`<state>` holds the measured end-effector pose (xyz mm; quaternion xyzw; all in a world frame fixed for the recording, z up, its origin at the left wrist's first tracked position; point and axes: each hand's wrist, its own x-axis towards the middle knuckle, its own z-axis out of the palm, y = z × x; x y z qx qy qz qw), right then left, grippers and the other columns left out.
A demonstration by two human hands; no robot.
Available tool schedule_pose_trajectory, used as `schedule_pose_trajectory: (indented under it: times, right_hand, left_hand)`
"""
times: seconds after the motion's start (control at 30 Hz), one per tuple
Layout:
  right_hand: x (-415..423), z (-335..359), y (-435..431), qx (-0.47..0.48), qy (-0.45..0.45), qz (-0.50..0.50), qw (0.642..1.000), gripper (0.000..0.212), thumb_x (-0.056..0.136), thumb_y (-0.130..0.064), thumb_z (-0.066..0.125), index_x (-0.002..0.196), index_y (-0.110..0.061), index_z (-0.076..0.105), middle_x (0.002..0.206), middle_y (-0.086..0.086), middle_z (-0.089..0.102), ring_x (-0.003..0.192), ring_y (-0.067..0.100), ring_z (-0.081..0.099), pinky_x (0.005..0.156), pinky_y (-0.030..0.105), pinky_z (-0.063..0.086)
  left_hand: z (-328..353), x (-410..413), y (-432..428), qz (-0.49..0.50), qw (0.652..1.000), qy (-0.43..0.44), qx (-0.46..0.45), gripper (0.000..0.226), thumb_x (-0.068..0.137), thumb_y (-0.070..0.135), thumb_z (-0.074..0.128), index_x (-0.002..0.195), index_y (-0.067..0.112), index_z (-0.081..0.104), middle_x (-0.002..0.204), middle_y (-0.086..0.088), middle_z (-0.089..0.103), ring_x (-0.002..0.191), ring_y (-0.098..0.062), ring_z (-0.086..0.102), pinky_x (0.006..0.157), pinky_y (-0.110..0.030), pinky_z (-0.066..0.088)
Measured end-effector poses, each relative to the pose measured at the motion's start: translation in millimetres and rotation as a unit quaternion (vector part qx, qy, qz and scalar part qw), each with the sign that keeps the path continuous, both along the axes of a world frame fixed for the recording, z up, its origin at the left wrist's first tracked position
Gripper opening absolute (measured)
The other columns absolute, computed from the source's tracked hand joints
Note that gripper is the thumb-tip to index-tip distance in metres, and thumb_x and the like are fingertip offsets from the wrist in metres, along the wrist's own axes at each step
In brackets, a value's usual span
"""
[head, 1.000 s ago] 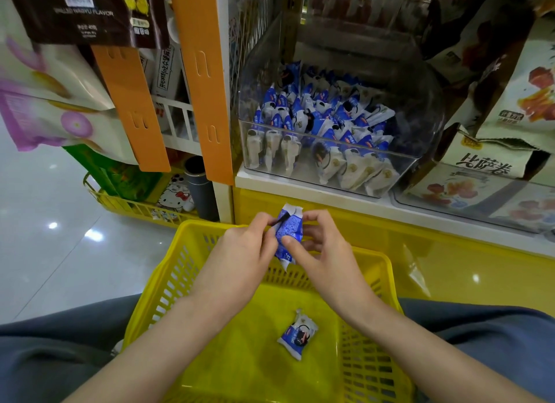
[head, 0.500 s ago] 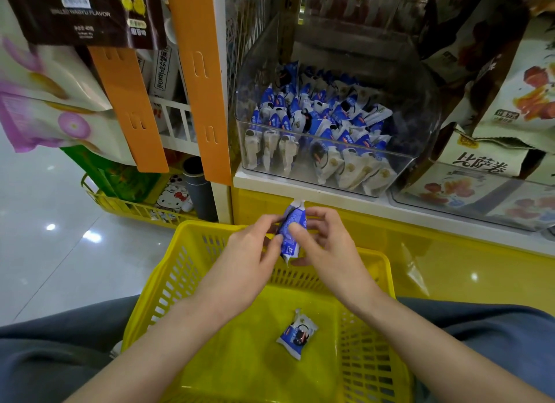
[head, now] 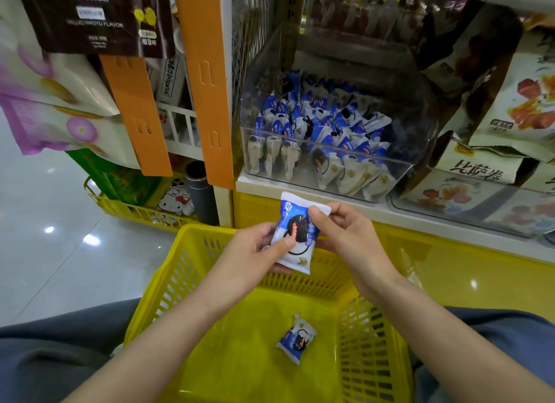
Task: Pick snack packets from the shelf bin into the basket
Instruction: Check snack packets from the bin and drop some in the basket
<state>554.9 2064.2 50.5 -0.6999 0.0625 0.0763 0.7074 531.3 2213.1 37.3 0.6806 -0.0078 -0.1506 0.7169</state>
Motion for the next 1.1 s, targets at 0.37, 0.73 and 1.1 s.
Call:
schedule_pose_trajectory:
  times: [0.37,0.73,1.1]
  right_hand:
    - [2,6,-2,0.0,-0.042,0.016,0.999,0.007,0.087,-0.01,0.058,0.081,-0.01,0.062,0.071,0.0,0.071,0.062,0.007,0.067,0.051,0.02,0.054]
    - [26,46,-21,-0.234,-0.273,0.009,0.933,0.017,0.09,-0.013,0.055,0.099,-0.027,0.06,0.097,-0.003,0.067,0.092,0.01,0.064,0.081,0.021,0.051]
    - [141,80,-30,-0.604,-0.085,0.137,0.78,0.025,0.084,-0.041,0.063,0.081,-0.016,0.069,0.087,0.002,0.07,0.072,0.009,0.06,0.066,0.026,0.045]
  left_hand:
    - [2,5,3,0.032,0.999,-0.008,0.043,0.019,0.086,0.017,0.062,0.104,0.02,0.057,0.103,0.003,0.067,0.083,0.003,0.065,0.07,-0.011,0.05]
    - [16,14,9,0.09,0.996,-0.022,-0.006,0.017,0.085,0.017,0.063,0.101,0.021,0.059,0.102,0.003,0.067,0.092,-0.008,0.064,0.078,-0.02,0.051]
    - [31,26,14,0.127,0.988,-0.033,-0.085,0.016,0.086,0.018,0.062,0.101,0.02,0.059,0.096,0.003,0.069,0.078,0.002,0.066,0.061,-0.007,0.047]
